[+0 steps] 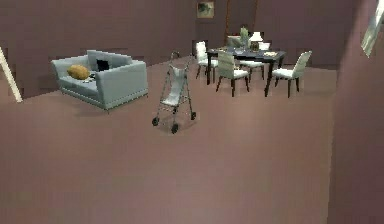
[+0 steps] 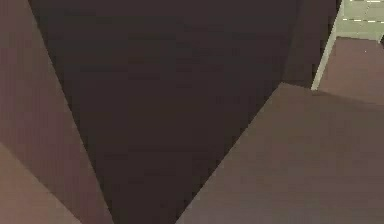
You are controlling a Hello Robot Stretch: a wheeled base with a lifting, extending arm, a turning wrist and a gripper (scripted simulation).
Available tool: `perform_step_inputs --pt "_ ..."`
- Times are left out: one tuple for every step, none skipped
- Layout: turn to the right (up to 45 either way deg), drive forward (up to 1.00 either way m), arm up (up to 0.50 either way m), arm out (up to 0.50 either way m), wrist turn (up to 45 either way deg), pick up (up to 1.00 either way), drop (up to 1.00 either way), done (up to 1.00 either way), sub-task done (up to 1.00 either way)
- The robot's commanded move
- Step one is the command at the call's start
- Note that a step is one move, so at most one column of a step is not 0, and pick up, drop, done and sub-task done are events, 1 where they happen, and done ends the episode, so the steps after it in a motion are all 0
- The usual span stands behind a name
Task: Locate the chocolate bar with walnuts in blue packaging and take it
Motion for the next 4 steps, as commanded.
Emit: perform_step_inputs --pt "6.0 0.00 0.00 0.00 0.0 0.00 0.00 0.00 0.00" --pt "0.0 0.40 0.00 0.00 0.0 0.00 0.00 0.00 0.00" --pt "6.0 0.00 0.00 0.00 0.0 0.00 0.00 0.00 0.00" --pt "0.0 1.00 0.00 0.00 0.0 0.00 0.00 0.00 0.00"
